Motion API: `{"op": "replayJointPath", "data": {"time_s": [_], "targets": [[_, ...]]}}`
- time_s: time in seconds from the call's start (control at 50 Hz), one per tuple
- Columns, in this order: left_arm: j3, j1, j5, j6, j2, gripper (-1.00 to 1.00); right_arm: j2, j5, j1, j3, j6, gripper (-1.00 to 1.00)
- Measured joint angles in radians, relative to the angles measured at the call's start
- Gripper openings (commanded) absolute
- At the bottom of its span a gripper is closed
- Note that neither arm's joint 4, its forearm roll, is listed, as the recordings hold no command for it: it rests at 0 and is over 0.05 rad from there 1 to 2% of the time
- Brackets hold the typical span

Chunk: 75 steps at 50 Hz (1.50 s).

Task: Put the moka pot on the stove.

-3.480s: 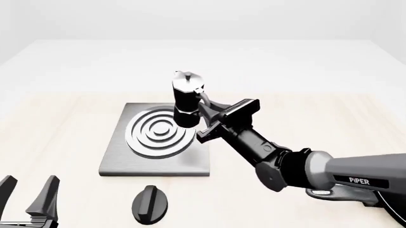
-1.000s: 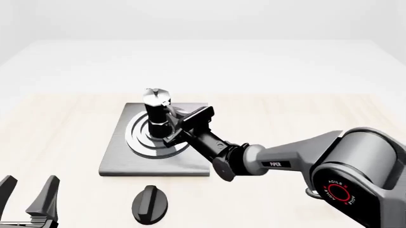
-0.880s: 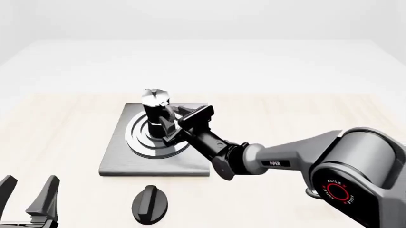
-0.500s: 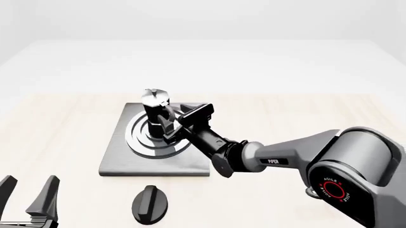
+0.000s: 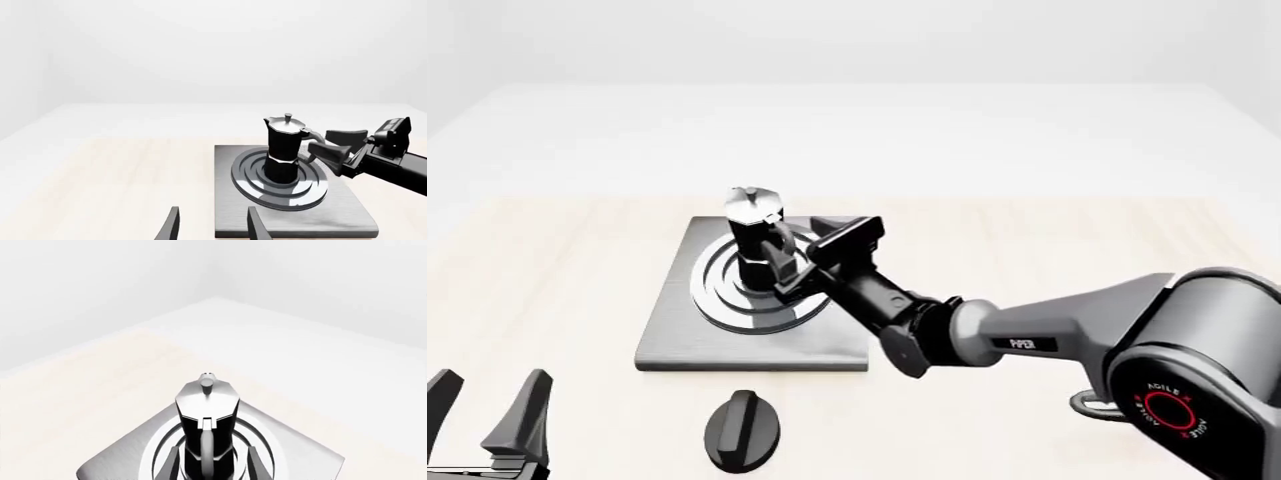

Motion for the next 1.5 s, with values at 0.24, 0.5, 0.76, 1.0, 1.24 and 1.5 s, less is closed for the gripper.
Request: {"op": "replayJointPath", "data": {"time_s": [0.24, 0.5, 0.76, 1.0, 1.24, 1.5], "targets": [[0.000, 0.000, 0.000, 0.000, 0.000, 1.00, -0.049, -0.010, -0.001, 0.053, -0.008, 1.00], [0.000, 0.000, 0.000, 0.000, 0.000, 1.00, -0.093, -0.018, -0.007, 0.101, -0.014, 1.00], [0.000, 0.000, 0.000, 0.000, 0.000, 1.00, -0.134, -0.025, -0.016, 0.145, -0.018, 1.00], [0.000, 0.000, 0.000, 0.000, 0.000, 1.00, -0.163, -0.036, -0.030, 0.181, -0.016, 1.00], [0.000, 0.000, 0.000, 0.000, 0.000, 1.00, -0.180, -0.050, -0.046, 0.208, -0.012, 1.00], [0.000, 0.000, 0.000, 0.000, 0.000, 1.00, -0.188, -0.062, -0.067, 0.227, -0.007, 1.00]]}}
